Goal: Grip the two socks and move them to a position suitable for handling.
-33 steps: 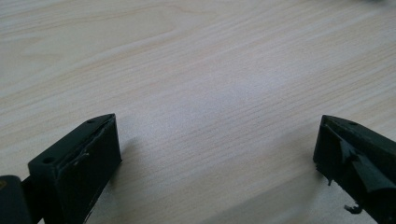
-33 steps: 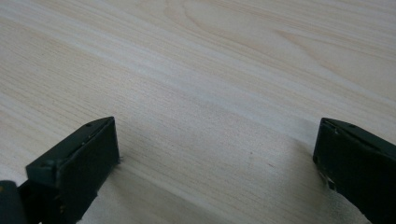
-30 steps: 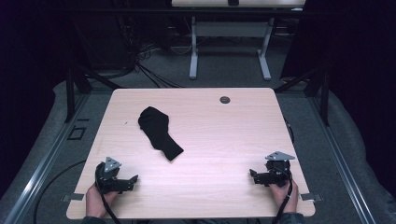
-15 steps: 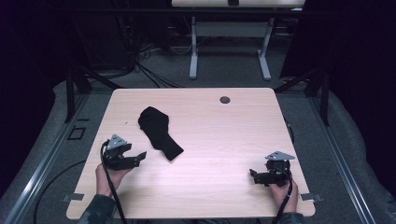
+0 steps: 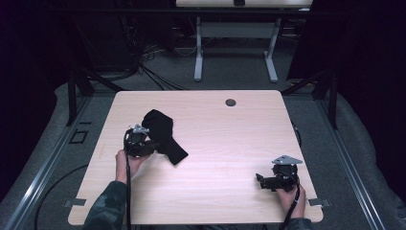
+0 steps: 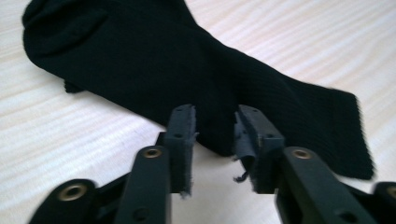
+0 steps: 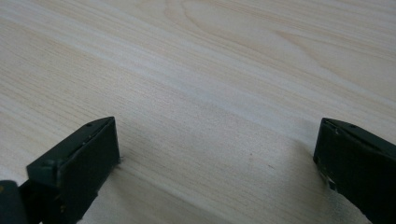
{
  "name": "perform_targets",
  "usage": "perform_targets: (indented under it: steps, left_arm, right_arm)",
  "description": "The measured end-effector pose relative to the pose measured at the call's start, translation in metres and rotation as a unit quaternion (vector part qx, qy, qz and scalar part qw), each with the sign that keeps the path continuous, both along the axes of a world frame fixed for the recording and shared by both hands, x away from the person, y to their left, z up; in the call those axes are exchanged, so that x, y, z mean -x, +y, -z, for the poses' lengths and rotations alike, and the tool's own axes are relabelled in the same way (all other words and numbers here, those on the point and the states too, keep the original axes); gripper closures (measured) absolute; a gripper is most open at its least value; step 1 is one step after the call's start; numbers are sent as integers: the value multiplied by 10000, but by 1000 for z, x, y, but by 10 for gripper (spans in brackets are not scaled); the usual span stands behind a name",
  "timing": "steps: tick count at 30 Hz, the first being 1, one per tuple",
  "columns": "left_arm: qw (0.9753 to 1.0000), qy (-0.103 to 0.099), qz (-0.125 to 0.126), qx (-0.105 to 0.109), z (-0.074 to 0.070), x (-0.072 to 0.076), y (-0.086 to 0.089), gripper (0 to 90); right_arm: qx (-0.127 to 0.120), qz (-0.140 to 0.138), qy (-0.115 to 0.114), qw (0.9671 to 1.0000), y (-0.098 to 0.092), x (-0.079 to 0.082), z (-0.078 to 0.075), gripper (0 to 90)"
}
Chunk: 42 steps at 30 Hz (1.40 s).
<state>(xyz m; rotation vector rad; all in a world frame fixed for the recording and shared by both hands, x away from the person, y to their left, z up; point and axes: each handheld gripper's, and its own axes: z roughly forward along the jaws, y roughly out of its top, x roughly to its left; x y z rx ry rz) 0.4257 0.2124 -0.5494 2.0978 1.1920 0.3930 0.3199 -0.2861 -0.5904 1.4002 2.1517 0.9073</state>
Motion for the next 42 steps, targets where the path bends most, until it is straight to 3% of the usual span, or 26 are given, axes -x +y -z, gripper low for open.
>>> perform_targets:
  steps: [1, 4, 7, 11, 13, 18, 24, 36, 42]
  left_arm:
    - [10000, -32, 1, -34, 2, -2, -2, 681]
    - [9998, 157, 17, -144, 7, -5, -6, 684]
    - [9995, 207, -50, -221, 13, -9, -8, 698]
    - [9989, 300, -32, -365, 18, -11, -12, 793]
    - [9988, 292, -15, -394, 19, -11, -13, 852]
    - [9985, 215, -134, -480, 17, -9, -17, 877]
    - [9993, -62, -153, -326, 3, -1, -17, 878]
    - [9992, -358, -118, -106, -24, 24, -15, 878]
    - [9998, -202, -3, -38, -34, 39, -23, 878]
  right_arm:
    - [0, 0, 0, 10000, 0, 0, 0, 0]
    - [-2, 0, 0, 10000, 0, 0, 0, 0]
    - [3, -4, -10, 10000, 0, 0, 0, 0]
    - [6, -15, -3, 10000, 0, 0, 0, 0]
    - [7, -18, -2, 10000, 0, 0, 0, 0]
    - [8, -17, -1, 10000, 0, 0, 0, 0]
    - [12, -9, 2, 10000, 0, 0, 0, 0]
    - [10, -11, -4, 10000, 0, 0, 0, 0]
    - [9, -8, -3, 10000, 0, 0, 0, 0]
